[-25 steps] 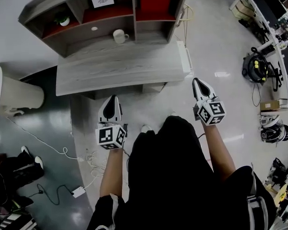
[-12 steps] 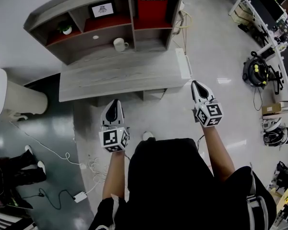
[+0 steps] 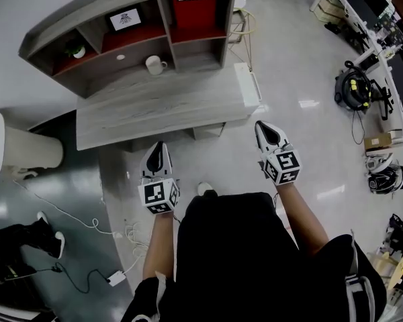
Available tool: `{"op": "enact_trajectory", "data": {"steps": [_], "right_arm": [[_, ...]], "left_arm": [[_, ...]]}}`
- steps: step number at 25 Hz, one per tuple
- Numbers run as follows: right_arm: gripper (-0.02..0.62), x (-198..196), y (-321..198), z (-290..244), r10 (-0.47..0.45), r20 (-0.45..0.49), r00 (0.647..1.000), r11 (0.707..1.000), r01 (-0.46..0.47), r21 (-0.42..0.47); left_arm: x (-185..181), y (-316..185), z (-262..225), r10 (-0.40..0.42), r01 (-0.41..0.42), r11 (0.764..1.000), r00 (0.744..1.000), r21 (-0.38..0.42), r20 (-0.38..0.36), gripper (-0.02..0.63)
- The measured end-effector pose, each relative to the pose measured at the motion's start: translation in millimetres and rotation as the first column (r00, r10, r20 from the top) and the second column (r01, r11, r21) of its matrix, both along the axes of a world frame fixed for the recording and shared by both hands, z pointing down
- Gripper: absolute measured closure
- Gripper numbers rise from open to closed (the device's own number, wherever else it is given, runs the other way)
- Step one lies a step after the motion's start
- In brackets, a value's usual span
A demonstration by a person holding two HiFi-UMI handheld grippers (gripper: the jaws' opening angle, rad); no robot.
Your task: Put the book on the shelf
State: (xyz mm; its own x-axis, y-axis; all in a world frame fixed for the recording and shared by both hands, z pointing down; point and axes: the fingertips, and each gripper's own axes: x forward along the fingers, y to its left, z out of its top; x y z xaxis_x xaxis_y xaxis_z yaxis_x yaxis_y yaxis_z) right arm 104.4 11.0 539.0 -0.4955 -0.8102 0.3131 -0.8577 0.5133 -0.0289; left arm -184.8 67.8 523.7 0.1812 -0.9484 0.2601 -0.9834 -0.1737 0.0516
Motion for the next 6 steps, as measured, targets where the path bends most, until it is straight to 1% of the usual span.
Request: {"op": "enact_trajectory", "data": {"steps": [6], "right_arm": [[0.595,-18.0,-8.8,-6.2,-0.012,-0.003,1.000,1.000,0.012,0.012]], "left_arm": [[-1.7,-7.4,-4.1,0.012,-0.011,1.000,0.999,0.006,-0.043,0.588]]}}
